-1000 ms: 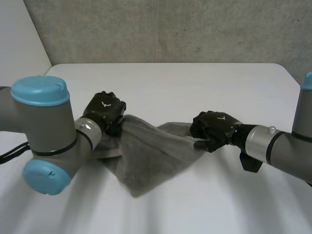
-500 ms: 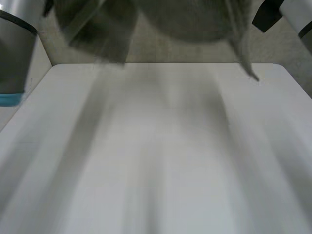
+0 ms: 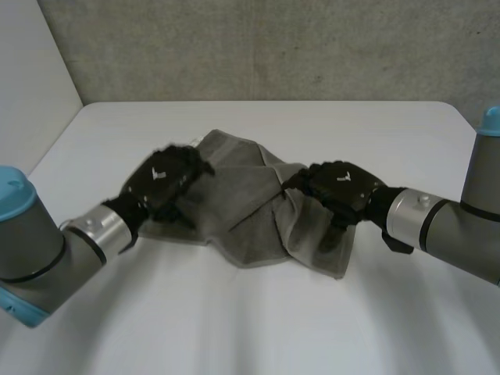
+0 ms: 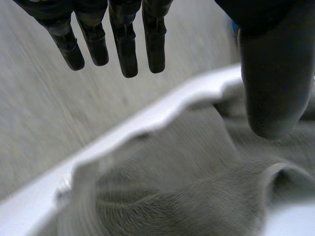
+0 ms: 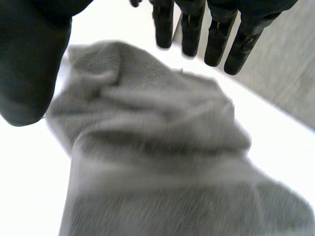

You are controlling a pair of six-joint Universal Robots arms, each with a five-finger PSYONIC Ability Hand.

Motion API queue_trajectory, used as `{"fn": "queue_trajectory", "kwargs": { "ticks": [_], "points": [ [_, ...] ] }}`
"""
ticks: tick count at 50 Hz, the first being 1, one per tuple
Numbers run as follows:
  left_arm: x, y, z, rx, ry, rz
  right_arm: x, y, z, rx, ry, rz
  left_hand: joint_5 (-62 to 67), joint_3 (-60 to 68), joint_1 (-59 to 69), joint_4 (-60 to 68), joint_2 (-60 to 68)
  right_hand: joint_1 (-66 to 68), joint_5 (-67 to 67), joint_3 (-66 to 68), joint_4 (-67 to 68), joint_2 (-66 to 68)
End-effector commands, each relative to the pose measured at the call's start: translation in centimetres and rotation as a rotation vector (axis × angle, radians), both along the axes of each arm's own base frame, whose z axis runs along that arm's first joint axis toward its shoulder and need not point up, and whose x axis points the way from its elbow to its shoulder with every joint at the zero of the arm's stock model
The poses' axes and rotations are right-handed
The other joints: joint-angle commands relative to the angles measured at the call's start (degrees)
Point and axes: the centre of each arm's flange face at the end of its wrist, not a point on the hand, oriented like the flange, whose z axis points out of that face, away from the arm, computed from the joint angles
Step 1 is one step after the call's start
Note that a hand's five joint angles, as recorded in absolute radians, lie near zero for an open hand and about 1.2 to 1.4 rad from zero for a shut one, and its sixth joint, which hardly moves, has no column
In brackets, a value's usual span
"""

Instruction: Fold the towel.

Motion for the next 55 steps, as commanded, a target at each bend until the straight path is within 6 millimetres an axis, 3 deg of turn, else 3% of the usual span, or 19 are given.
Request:
{"fn": "queue_trajectory", "kwargs": {
  "ticks": [1,7,19,25,27,32,38,50,55],
  "points": [
    [0.6,0.8,-1.3,0.028,-0.156,-0.017,-0.5,-0.3,0.0,0.019,0.016,-0.067,-1.4,-2.8,-6.1,-3.2,-3.6,-11.5,-3.5,-2.3,-3.8,-15.9],
    [0.6,0.9,-0.2,-0.003,-0.149,-0.016,-0.5,0.9,1.3,0.079,-0.078,-0.118,-1.4,-2.8,-6.1,-3.2,-3.6,-11.5,-3.5,-2.3,-3.8,-15.9],
    [0.9,1.7,0.4,-0.007,-0.161,0.021,-1.6,2.1,0.3,0.039,-0.142,-0.280,-0.8,-2.8,-5.4,-3.2,-2.9,-11.5,-3.5,-2.3,-3.8,-15.9],
    [1.4,1.7,-0.5,0.021,-0.208,0.139,0.6,3.3,-0.6,0.004,-0.156,-0.202,-0.4,-2.8,-5.1,-3.2,-2.6,-10.8,-3.5,-2.3,-3.8,-15.2],
    [1.3,2.0,-0.6,0.025,-0.217,0.153,2.1,3.4,-1.4,-0.009,-0.126,-0.139,-0.4,-2.8,-5.1,-3.2,-2.6,-10.7,-3.5,-2.3,-3.8,-15.0],
    [0.8,2.6,-0.8,0.035,-0.226,0.224,3.5,3.3,-2.5,-0.087,-0.006,-0.036,-0.4,-2.8,-5.1,-3.2,-2.6,-9.7,-3.5,-2.3,-3.8,-14.0],
    [0.4,3.0,-0.3,0.044,-0.190,0.252,4.4,2.9,-4.3,-0.134,0.207,0.076,-0.4,-2.8,-5.1,-3.2,-2.6,1.4,-0.6,-2.3,-3.8,-3.0],
    [-0.2,3.0,0.5,0.034,-0.115,0.254,5.7,1.7,-5.4,-0.264,0.317,0.124,-0.3,-2.8,-4.9,-3.2,-2.4,4.5,2.5,-2.3,-3.8,0.1],
    [-0.2,3.1,0.1,0.045,-0.111,0.254,6.3,1.4,-5.9,-0.347,0.332,0.150,-0.3,-2.8,-4.9,-3.2,-2.4,21.5,19.5,-2.3,-3.8,17.1]
  ]
}}
